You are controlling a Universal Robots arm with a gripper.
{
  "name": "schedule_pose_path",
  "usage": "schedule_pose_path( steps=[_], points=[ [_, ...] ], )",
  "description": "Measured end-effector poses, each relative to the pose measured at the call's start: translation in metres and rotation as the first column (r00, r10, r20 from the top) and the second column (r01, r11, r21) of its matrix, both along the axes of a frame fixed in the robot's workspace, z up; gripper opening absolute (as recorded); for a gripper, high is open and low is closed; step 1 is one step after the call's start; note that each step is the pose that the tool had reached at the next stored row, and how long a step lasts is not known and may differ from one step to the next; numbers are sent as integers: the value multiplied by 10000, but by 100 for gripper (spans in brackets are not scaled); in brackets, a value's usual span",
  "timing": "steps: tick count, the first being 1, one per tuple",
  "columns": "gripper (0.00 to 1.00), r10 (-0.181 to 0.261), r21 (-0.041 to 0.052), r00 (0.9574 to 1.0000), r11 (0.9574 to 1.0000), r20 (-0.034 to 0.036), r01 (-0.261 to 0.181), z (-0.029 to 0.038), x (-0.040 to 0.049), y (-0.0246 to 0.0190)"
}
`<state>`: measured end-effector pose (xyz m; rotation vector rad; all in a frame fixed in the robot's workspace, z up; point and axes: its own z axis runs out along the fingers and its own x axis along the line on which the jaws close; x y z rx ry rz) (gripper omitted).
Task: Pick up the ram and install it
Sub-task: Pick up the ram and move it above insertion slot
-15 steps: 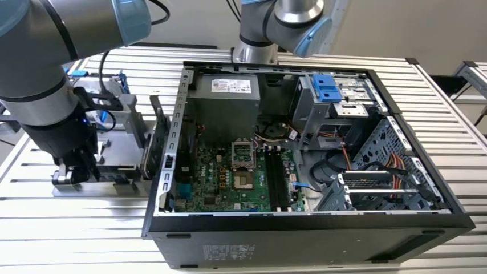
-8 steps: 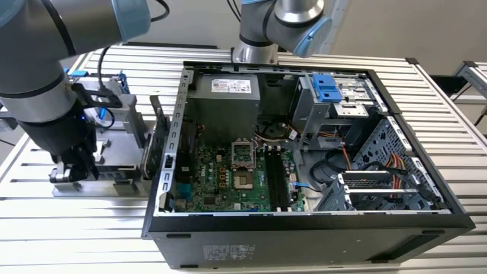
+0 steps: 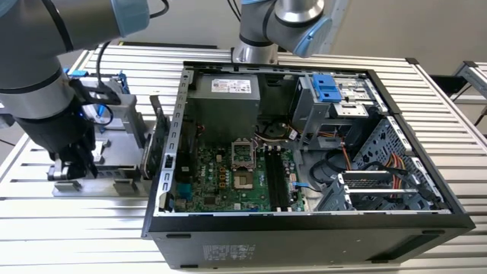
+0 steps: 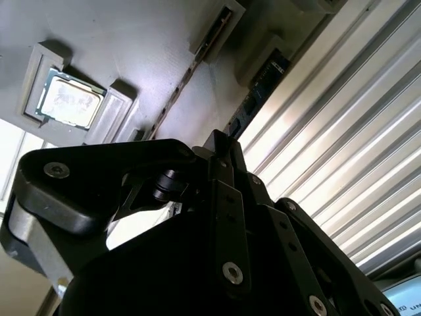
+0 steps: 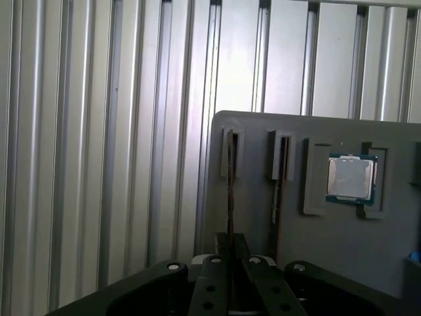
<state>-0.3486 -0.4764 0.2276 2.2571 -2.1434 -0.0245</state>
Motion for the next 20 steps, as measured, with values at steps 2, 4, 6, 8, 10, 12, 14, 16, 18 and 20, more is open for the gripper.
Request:
schedule_pose_path(
  steps=[2, 4, 6, 8, 10, 12, 14, 16, 18, 20],
  points=[
    [0, -4, -1, 10000, 10000, 0, 4, 18, 1, -1],
    [0, -7, 0, 10000, 10000, 0, 7, 31, 1, -1],
    [0, -17, 0, 10000, 10000, 1, 17, 43, 1, -1],
    [0, -47, 0, 10000, 10000, 1, 47, 54, 0, 0],
    [0, -89, 0, 10000, 10000, 1, 89, 63, 0, 0],
    [0, -150, 0, 9999, 9999, 1, 150, 72, 0, 0],
    [0, -221, 2, 9998, 9998, 2, 221, 78, 0, 0],
    [0, -279, 0, 9996, 9996, 1, 279, 86, 0, 0],
    [0, -332, 1, 9994, 9994, 1, 332, 90, 0, 0],
    [0, -382, 0, 9993, 9993, 0, 382, 94, 0, 0]
  ],
)
